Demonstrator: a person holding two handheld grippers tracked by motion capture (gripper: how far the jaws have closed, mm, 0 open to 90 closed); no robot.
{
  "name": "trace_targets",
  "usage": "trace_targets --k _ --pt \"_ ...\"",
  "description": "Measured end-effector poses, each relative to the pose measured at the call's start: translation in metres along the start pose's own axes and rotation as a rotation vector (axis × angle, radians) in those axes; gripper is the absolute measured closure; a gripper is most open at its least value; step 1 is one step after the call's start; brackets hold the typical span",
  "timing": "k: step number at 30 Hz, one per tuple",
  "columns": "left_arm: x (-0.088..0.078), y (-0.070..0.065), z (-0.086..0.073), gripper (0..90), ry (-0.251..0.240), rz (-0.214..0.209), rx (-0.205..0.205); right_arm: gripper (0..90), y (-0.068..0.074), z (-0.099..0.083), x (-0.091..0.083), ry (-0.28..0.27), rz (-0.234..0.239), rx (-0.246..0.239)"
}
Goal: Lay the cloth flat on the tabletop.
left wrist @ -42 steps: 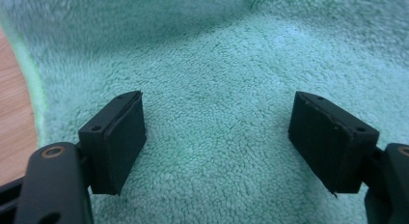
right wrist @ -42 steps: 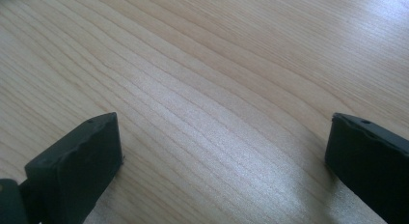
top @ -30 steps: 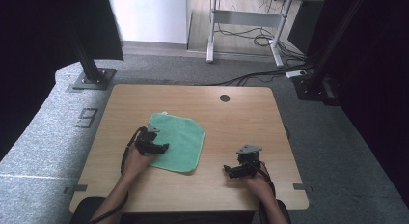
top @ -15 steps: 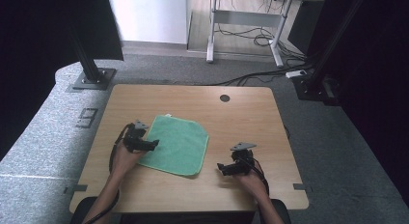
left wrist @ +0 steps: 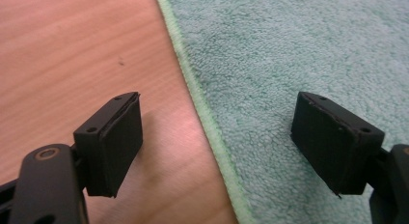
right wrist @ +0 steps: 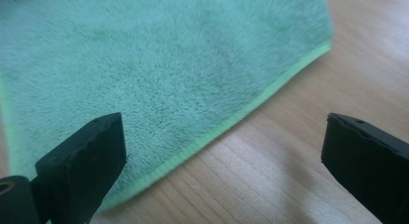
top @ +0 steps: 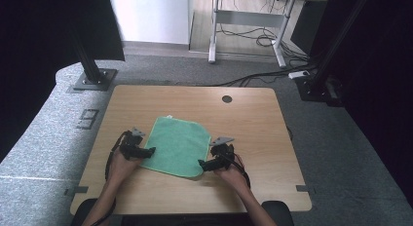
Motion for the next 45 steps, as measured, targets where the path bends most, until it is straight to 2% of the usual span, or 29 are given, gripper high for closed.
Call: trace_targets --k 1,2,3,7,8,9,10,13,15,16,18,19,21,23,24,25,26,27,28,29,30,32,36,39,40,41,42,43,45 --pt "-0.001 -0.004 -0.003 18.7 0.002 -0.006 0.000 1.8 0.000 -0.003 0.006 0.033 -0.036 -0.025" --pt "-0.001 -0.004 -0.003 18.7 0.002 -0.006 0.000 1.8 0.000 -0.003 0.006 0.033 -0.036 -0.025" --pt "-0.002 -0.008 -0.005 18.7 0.004 -0.017 -0.001 0.5 -0.004 -0.008 0.007 0.047 -0.061 -0.036" --pt "-0.004 -0.020 -0.008 18.7 0.004 -0.030 0.023 0.7 -0.015 -0.013 0.003 0.051 -0.072 -0.016" --pt "-0.004 -0.029 -0.010 18.7 0.001 -0.035 0.040 0.7 -0.023 -0.017 0.001 0.054 -0.072 0.004" --pt "-0.004 -0.029 -0.010 18.7 0.001 -0.035 0.040 1.2 -0.028 -0.019 0.000 0.056 -0.065 0.016" --pt "-0.004 -0.036 -0.010 18.7 0.000 -0.042 0.055 1.8 -0.031 -0.020 -0.001 0.058 -0.052 0.031" --pt "-0.002 -0.037 -0.010 16.1 -0.010 -0.045 0.051 1.4 -0.032 -0.019 -0.002 0.069 -0.040 0.022" --pt "0.000 -0.035 -0.011 11.3 -0.023 -0.045 0.049 0.0 -0.033 -0.015 -0.001 0.074 0.015 0.025" --pt "0.002 -0.034 -0.013 9.1 -0.046 -0.043 0.046 0.1 -0.034 -0.012 -0.001 0.074 0.030 0.030" --pt "0.003 -0.033 -0.015 6.2 -0.061 -0.040 0.039 2.0 -0.036 -0.002 -0.001 0.063 0.025 0.027" --pt "0.003 -0.033 -0.015 5.9 -0.061 -0.040 0.038 4.9 -0.038 0.004 -0.001 0.060 0.022 0.027" --pt "0.003 -0.033 -0.015 5.8 -0.061 -0.039 0.037 16.7 -0.045 0.015 -0.001 0.047 0.037 0.035" --pt "0.003 -0.033 -0.015 5.8 -0.061 -0.039 0.037 21.2 -0.051 0.028 0.001 0.034 0.046 0.044" --pt "0.003 -0.033 -0.015 5.8 -0.062 -0.039 0.036 26.8 -0.054 0.035 0.002 0.025 0.041 0.041" --pt "0.003 -0.033 -0.015 5.8 -0.062 -0.039 0.036 26.8 -0.054 0.035 0.002 0.025 0.041 0.041" --pt "0.003 -0.033 -0.015 5.8 -0.062 -0.040 0.036 32.2 -0.057 0.048 0.004 0.020 0.034 0.029" --pt "0.003 -0.033 -0.015 5.8 -0.062 -0.040 0.036 32.2 -0.057 0.048 0.004 0.020 0.034 0.029" --pt "0.003 -0.033 -0.015 5.7 -0.061 -0.040 0.038 38.9 -0.059 0.060 0.008 0.027 0.014 0.008" --pt "0.003 -0.033 -0.015 5.7 -0.061 -0.040 0.038 38.9 -0.059 0.060 0.008 0.027 0.014 0.008" --pt "0.003 -0.033 -0.015 5.6 -0.060 -0.040 0.037 43.5 -0.062 0.070 0.013 0.035 -0.005 -0.001" --pt "0.003 -0.033 -0.015 5.6 -0.060 -0.041 0.038 47.2 -0.066 0.078 0.019 0.040 -0.010 -0.003" --pt "0.003 -0.033 -0.015 5.4 -0.060 -0.041 0.041 54.8 -0.073 0.088 0.032 0.062 0.000 -0.001" --pt "0.003 -0.033 -0.015 5.4 -0.060 -0.041 0.041 66.3 -0.076 0.089 0.043 0.097 0.009 0.001" --pt "0.003 -0.033 -0.015 5.3 -0.060 -0.041 0.041 66.3 -0.076 0.089 0.043 0.097 0.009 0.001" --pt "0.003 -0.033 -0.015 5.4 -0.060 -0.042 0.041 80.4 -0.077 0.086 0.044 0.079 0.057 0.018" --pt "0.003 -0.033 -0.015 5.3 -0.060 -0.042 0.042 85.1 -0.075 0.086 0.043 0.080 0.049 0.007" --pt "0.003 -0.033 -0.015 5.3 -0.060 -0.042 0.042 85.1 -0.075 0.086 0.043 0.080 0.049 0.007" --pt "0.003 -0.033 -0.015 5.2 -0.059 -0.041 0.043 86.7 -0.066 0.089 0.033 0.070 0.029 -0.030"
Point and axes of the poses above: each handheld gripper's, and its own axes: x roughly forward along the jaws, z roughly out of its top, y roughly to its left, the point moved 1 cm from there along x, roughly forward along the jaws, and after that the axes turned 13 degrees about y, right-handed, at the moved point
